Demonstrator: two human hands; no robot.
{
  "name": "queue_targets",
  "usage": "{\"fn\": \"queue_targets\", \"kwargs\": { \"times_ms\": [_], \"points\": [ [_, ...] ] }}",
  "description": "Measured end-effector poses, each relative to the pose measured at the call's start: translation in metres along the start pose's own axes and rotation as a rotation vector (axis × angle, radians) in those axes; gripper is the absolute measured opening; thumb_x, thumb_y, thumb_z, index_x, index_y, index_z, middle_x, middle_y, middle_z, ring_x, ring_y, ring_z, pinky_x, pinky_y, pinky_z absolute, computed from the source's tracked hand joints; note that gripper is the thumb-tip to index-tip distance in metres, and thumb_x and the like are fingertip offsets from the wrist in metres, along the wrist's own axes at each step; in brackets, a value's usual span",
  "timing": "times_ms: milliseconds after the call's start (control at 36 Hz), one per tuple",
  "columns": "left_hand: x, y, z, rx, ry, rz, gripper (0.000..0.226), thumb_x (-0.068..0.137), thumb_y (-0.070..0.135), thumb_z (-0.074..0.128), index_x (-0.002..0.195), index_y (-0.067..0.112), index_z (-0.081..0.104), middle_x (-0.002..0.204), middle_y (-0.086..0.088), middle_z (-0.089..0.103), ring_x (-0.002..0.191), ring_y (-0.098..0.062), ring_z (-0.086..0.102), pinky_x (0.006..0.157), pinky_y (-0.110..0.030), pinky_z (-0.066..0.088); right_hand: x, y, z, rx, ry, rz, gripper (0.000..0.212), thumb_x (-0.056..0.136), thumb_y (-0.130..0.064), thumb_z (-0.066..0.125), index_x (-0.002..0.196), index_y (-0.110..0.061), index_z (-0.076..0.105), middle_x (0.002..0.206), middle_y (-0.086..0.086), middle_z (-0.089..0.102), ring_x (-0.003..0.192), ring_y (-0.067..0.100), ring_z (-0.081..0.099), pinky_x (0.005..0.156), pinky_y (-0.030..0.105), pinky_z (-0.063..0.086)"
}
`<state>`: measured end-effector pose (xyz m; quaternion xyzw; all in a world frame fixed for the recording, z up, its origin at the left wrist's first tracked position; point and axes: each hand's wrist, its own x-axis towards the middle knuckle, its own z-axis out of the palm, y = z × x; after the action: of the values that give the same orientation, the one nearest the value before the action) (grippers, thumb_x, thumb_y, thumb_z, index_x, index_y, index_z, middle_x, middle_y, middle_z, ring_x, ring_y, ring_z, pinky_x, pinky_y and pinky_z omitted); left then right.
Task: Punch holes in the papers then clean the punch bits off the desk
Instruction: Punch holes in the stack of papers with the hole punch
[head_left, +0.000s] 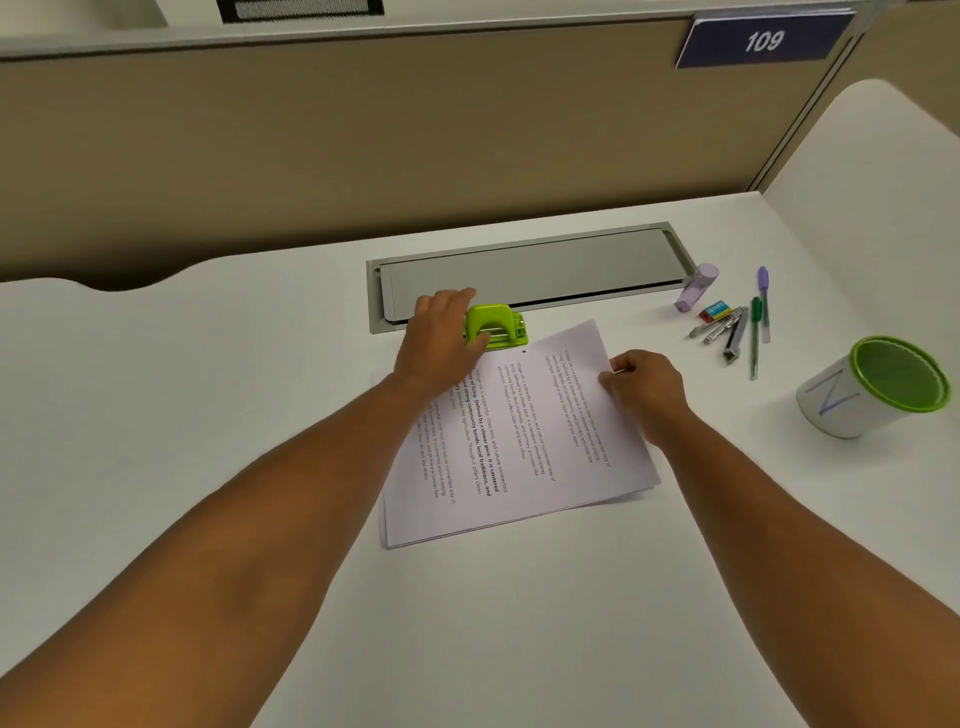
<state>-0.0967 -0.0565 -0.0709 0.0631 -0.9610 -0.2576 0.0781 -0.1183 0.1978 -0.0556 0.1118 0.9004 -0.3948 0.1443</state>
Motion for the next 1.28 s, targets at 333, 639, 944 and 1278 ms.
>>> {"fn": "queue_targets", "kwargs": {
  "times_ms": [333,639,944,1278],
  "points": [
    [-0.041,-0.018,-0.017,-0.087,0.141,-0.046,0.042,0.093,0.046,0.048,0.126,0.021,0.057,0.132,-0.002,0.057,0.122,-0.021,0.048,0.1,-0.036,0.039,-0.019,-0.001,-0.012,0.261,-0.128,0.096,0.01,0.094,-0.015,0.06,0.087,-0.008,0.063,0.095,0.013,0.071,0.085,0.031,0.068,0.076,0.041,0.057],
    [-0.091,-0.033,-0.045,-0.474,0.337,-0.537,0.046,0.095,0.042,0.057,0.135,0.02,0.049,0.137,-0.004,0.054,0.121,-0.022,0.054,0.094,-0.032,0.047,-0.048,-0.017,-0.019,0.377,-0.219,0.106,0.007,0.095,-0.011,0.059,0.093,-0.005,0.063,0.091,0.013,0.07,0.079,0.027,0.067,0.066,0.037,0.058],
    [-0.134,-0.036,-0.075,-0.771,0.191,-0.706,0.045,0.091,0.059,0.053,0.119,0.023,0.054,0.109,-0.001,0.069,0.087,-0.02,0.07,0.079,-0.039,0.059,-0.068,-0.023,-0.023,0.478,-0.221,0.091,0.017,0.097,-0.01,0.057,0.08,-0.011,0.061,0.085,0.01,0.068,0.068,0.021,0.064,0.056,0.029,0.053],
    [-0.169,-0.019,-0.091,-1.021,0.126,-0.588,0.018,0.097,0.029,0.058,0.112,0.02,0.063,0.111,-0.003,0.071,0.101,-0.025,0.069,0.09,-0.049,0.056,-0.096,-0.015,-0.028,0.415,0.054,-0.199,0.007,0.094,-0.019,0.055,0.095,-0.018,0.063,0.095,0.002,0.068,0.076,0.016,0.063,0.07,0.033,0.053]
  ]
}}
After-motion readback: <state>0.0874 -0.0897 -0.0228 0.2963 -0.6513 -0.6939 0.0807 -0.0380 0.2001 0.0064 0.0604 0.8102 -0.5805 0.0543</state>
